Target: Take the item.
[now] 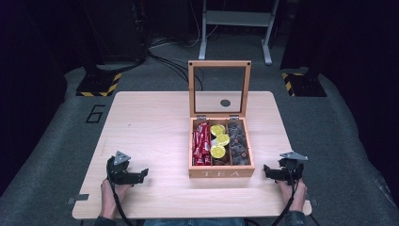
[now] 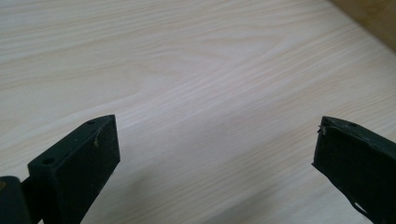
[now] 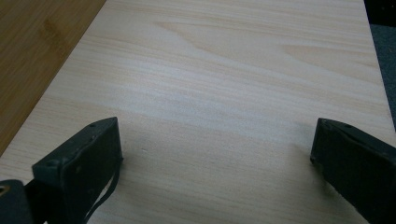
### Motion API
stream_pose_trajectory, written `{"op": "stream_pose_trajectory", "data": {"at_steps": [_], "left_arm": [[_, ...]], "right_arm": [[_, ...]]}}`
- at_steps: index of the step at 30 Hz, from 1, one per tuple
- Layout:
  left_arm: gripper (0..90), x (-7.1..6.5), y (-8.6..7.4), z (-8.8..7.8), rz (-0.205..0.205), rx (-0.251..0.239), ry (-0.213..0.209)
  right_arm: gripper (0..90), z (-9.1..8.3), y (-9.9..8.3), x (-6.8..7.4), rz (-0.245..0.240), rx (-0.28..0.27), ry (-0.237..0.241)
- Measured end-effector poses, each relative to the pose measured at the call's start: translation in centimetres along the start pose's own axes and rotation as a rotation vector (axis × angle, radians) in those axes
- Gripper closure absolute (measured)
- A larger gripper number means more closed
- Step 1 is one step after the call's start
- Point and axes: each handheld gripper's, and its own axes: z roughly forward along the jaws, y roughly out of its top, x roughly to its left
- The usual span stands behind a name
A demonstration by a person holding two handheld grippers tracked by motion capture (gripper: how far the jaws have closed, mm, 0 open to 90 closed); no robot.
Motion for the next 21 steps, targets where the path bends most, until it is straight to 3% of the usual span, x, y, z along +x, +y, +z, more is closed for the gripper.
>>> {"op": "stream_pose_trajectory", "data": {"at_steps": [7,14,21], "left_arm": [[0.1,-1.4,1.8,-0.6,0.053,-0.03,-0.046],[0.1,-3.5,4.5,-1.0,0.135,-0.06,-0.109],[0.0,-4.4,5.9,-0.9,0.165,-0.07,-0.136]], "right_arm": [[1.3,0.0,0.0,0.0,0.0,-0.001,0.0],[1.3,0.0,0.0,0.0,0.001,-0.002,0.0],[1.3,0.0,0.0,0.0,0.005,-0.003,0.001]]}}
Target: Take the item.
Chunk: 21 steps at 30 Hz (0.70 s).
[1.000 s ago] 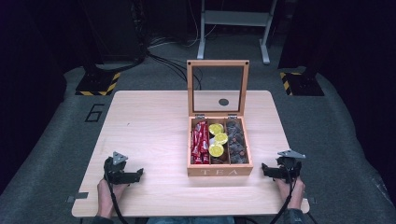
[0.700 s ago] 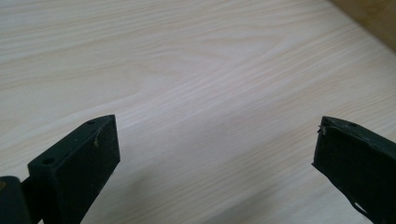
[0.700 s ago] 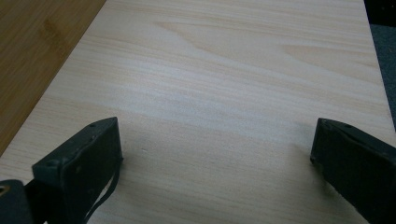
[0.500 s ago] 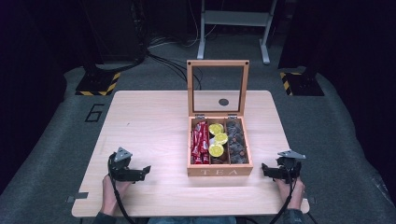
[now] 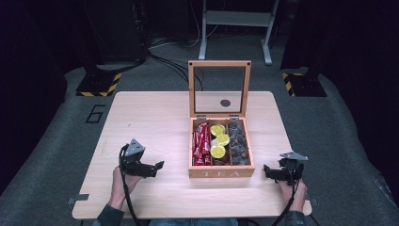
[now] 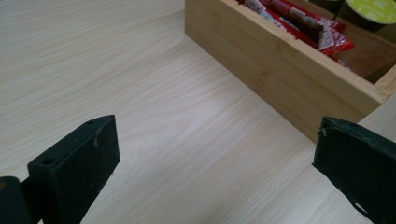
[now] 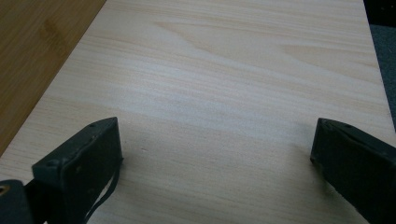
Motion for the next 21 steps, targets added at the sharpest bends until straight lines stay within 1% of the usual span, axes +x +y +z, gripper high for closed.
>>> {"op": "stream_pose_trajectory", "data": {"at_steps": [3,5,6,8,10,13,15,17,19,21], "left_arm": [[0.1,-0.7,1.2,0.3,0.025,-0.005,-0.019],[0.1,-1.1,1.7,0.4,0.037,-0.002,-0.027],[0.1,-1.1,1.7,0.4,0.037,-0.002,-0.027],[0.1,-1.5,2.3,0.6,0.043,-0.01,-0.037],[0.1,-2.0,2.9,0.8,0.063,-0.015,-0.044],[0.2,-2.7,3.8,0.9,0.078,-0.026,-0.056],[0.3,-2.8,4.2,0.9,0.076,-0.039,-0.06],[0.4,-2.8,4.8,1.0,0.07,-0.044,-0.08],[0.4,-3.0,5.4,1.2,0.08,-0.035,-0.094],[0.4,-3.3,5.9,1.6,0.086,-0.041,-0.096]], "right_arm": [[1.3,0.0,0.0,0.0,0.0,0.0,0.0],[1.3,0.0,0.0,0.0,0.0,0.0,0.0],[1.3,0.0,0.0,0.0,0.0,0.0,0.0],[1.3,0.0,0.0,0.0,0.0,0.0,0.0],[1.3,0.0,0.0,0.0,-0.001,-0.001,0.0],[1.2,0.0,0.0,0.0,0.001,-0.001,0.0],[1.2,0.0,0.0,0.0,0.001,-0.001,0.0],[1.2,0.0,0.0,0.0,0.001,0.0,0.001],[1.2,0.0,0.0,-0.1,-0.005,0.002,0.001],[1.2,0.0,0.0,-0.1,-0.005,0.001,0.001]]}}
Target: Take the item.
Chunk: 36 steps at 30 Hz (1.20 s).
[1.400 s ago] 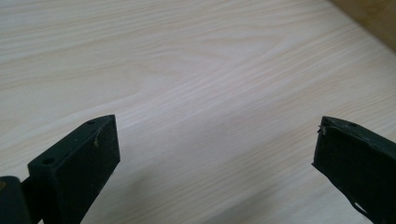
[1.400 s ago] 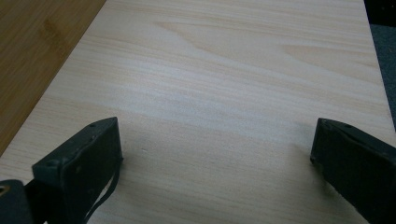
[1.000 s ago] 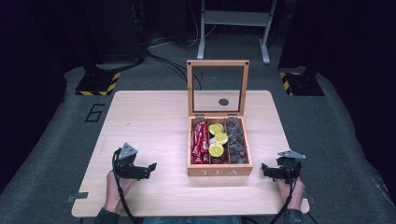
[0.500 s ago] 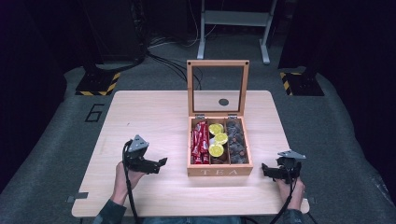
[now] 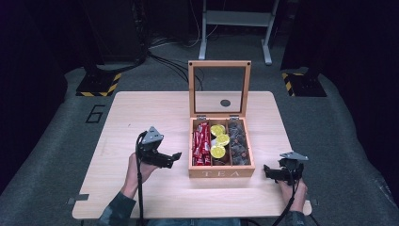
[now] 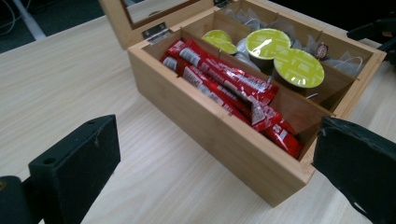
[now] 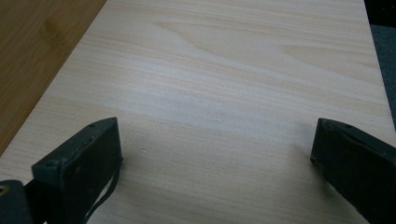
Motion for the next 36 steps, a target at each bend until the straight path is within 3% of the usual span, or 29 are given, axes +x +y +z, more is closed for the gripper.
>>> {"op": "stream_pose_trajectory", "data": {"at_steps": [14,26,30,36], "left_arm": [[0.5,-2.2,3.6,3.5,0.06,0.017,-0.085],[1.1,-4.1,4.8,6.9,0.093,0.037,-0.15],[0.2,-5.1,5.0,8.6,0.108,0.07,-0.161],[0.6,-5.4,5.1,10.3,0.114,0.112,-0.167]], "right_arm": [[1.2,0.0,0.0,0.0,-0.002,0.001,0.003],[1.2,0.0,0.0,0.0,-0.002,0.001,0.003],[1.2,0.0,0.0,0.0,-0.002,0.001,0.003],[1.2,0.0,0.0,0.0,-0.003,0.001,0.004]]}}
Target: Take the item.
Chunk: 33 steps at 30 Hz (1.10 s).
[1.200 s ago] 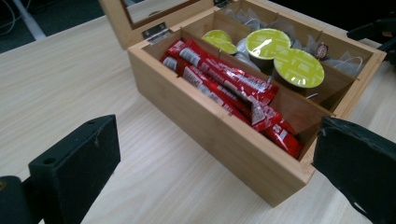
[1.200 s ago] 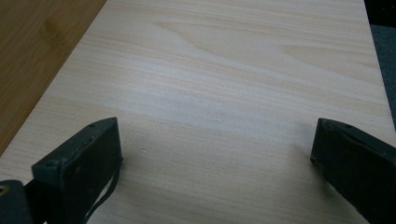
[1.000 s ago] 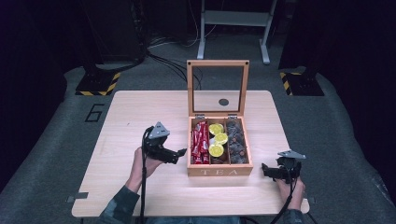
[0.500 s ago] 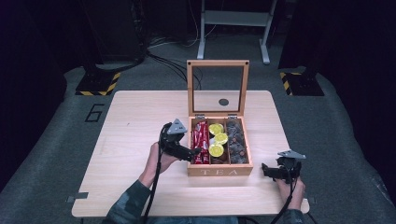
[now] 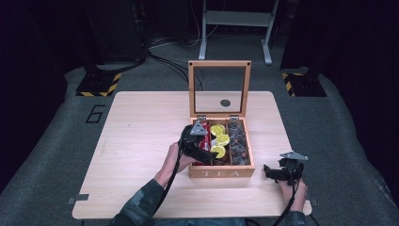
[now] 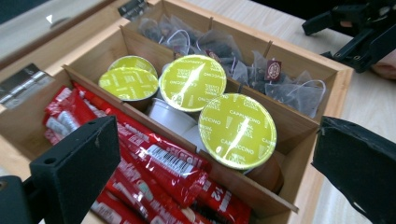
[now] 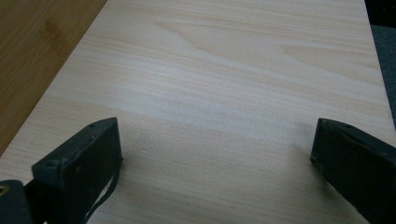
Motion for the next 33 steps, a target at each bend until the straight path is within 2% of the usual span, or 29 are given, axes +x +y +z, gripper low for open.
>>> {"op": "stream_pose_trajectory", "data": {"at_steps": [2,6,7,13,15,18,23,25,33], "left_arm": [[1.7,-0.1,0.1,0.9,0.01,0.024,-0.01],[3.9,-0.2,0.2,1.6,0.014,0.04,-0.014],[4.4,-0.2,0.4,2.0,0.027,0.049,-0.009],[9.9,-0.5,0.7,2.6,0.059,0.06,-0.006],[14.1,-0.6,0.7,2.9,0.061,0.062,-0.005],[15.3,-0.7,0.7,3.5,0.065,0.075,-0.01],[18.5,-1.0,0.8,3.8,0.083,0.079,-0.013],[20.7,-1.2,0.8,3.9,0.098,0.087,-0.001],[26.9,-1.6,0.7,4.3,0.116,0.102,-0.014]], "right_arm": [[1.2,0.0,0.0,0.0,0.0,0.0,0.0],[1.2,0.0,0.0,0.0,0.0,0.0,0.0],[1.2,0.0,0.0,0.0,0.0,0.0,0.0],[1.2,0.0,0.0,0.0,0.0,0.0,0.001],[1.2,0.0,0.0,0.0,0.0,0.001,0.001],[1.2,0.0,0.0,0.0,0.0,0.0,0.0],[1.2,0.0,0.0,0.0,0.0,0.0,0.0],[1.2,0.0,0.0,0.0,0.0,0.0,0.0],[1.3,0.0,0.0,0.0,0.0,0.0,0.0]]}}
